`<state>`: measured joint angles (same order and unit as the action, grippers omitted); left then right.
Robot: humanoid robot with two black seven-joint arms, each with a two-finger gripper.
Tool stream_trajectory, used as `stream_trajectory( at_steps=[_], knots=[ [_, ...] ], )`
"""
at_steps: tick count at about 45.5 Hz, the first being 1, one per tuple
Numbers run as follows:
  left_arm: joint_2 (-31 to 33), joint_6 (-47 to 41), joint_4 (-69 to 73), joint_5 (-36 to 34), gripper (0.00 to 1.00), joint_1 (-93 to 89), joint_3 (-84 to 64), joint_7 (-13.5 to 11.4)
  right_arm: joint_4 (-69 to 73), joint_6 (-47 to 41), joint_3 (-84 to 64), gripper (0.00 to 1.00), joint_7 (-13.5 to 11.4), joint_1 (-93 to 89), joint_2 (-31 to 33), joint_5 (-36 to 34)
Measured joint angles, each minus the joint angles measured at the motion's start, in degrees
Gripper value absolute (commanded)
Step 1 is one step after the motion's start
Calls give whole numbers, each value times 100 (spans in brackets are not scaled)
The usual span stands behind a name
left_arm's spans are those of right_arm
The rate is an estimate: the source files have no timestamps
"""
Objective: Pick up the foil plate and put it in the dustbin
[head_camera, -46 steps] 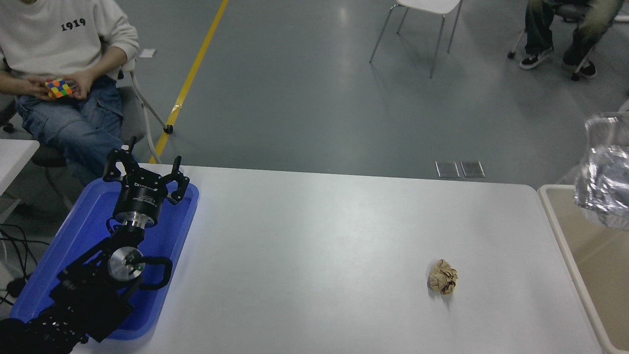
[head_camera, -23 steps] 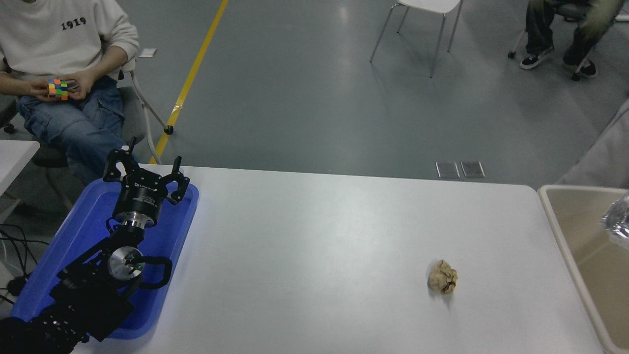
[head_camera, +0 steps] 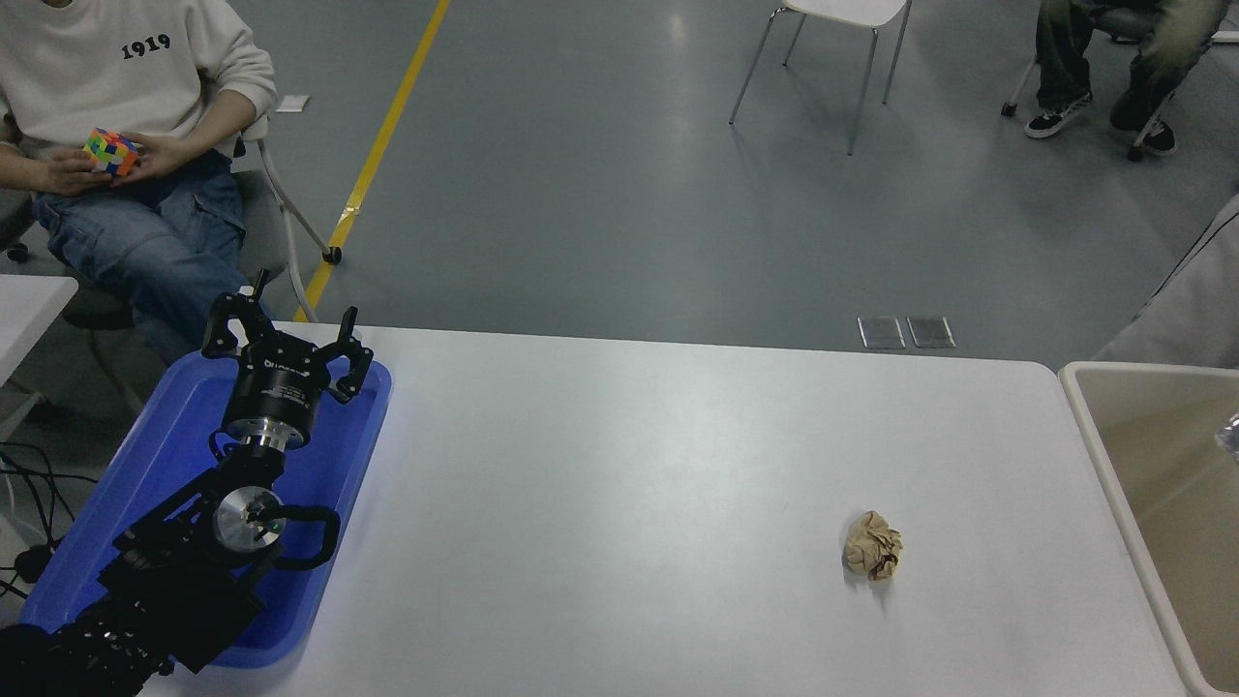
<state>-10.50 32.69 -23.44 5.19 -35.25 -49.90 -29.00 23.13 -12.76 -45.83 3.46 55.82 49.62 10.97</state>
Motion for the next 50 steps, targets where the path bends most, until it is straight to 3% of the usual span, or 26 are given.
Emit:
stream_trajectory(
  at_steps=[13, 35, 36, 37, 40, 41, 42, 50],
  knots=[
    [-1, 0, -1, -1, 100, 0, 0, 0, -1265, 594, 857, 0, -93, -1226, -721, -21],
    [2, 7, -3, 0, 100, 0, -2, 0, -1674, 1594, 1261, 0, -424, -1906, -1325, -31],
    [2, 7, -3, -1, 100, 0, -2, 0, -1679, 1610, 1273, 3, -431, -1925, -1338, -31],
    [2, 7, -3, 0, 100, 0, -2, 0, -1683, 1631, 1288, 15, -439, -1949, -1354, -31],
    [2, 7, -3, 0, 100, 0, -2, 0, -1695, 1676, 1318, 65, -454, -1992, -1383, -31],
    [2, 7, -3, -1, 100, 0, -2, 0, -1700, 1689, 1324, 76, -458, -2002, -1389, -31],
    [2, 7, -3, 0, 100, 0, -2, 0, -1701, 1703, 1329, 81, -461, -2013, -1393, -31],
    [4, 9, -3, -1, 100, 0, -2, 0, -1715, 1928, 1358, 88, -478, -2081, -1410, -22]
  ],
)
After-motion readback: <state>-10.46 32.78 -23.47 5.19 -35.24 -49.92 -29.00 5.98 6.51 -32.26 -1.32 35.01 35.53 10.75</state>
